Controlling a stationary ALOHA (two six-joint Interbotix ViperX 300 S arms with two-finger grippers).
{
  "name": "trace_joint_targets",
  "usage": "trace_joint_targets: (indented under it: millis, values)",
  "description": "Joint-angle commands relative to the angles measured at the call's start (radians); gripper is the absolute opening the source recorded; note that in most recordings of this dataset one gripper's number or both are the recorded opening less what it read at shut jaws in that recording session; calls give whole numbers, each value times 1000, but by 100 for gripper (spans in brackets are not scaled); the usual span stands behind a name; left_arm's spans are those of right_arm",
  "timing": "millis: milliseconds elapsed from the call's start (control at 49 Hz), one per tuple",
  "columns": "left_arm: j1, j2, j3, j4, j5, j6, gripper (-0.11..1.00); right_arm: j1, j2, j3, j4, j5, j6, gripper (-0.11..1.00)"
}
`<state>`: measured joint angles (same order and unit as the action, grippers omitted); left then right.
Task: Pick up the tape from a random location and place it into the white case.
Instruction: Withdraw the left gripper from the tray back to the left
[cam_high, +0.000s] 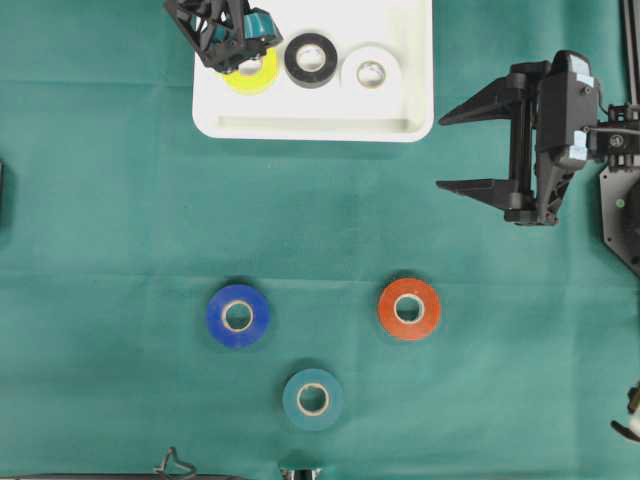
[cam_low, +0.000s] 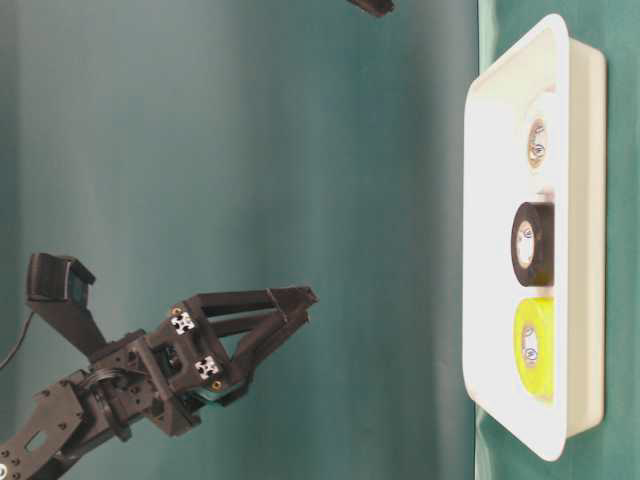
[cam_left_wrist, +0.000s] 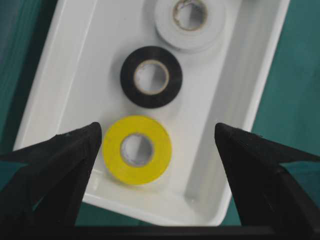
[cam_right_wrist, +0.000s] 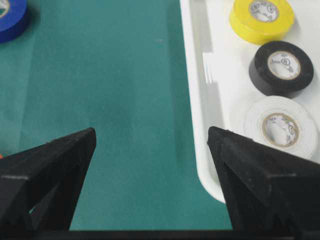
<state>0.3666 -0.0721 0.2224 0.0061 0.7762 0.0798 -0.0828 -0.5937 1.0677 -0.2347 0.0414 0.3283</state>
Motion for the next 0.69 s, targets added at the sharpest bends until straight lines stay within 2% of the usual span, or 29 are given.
trace_joint_targets:
  millis: [0,163,286,673]
  values:
    - [0,-35,-5,2,-3,2,99,-3,-3,-20,0,-5,2,89]
    - [-23,-40,5,-2,-5,0,99,-2,-3,-20,0,-5,2,89]
    - [-67,-41,11,-3,-5,0,99,-2,-2,-20,0,-5,0,89]
    - [-321,-44,26,-3,-37,-2,99,-2,-3,-21,0,5,-2,89]
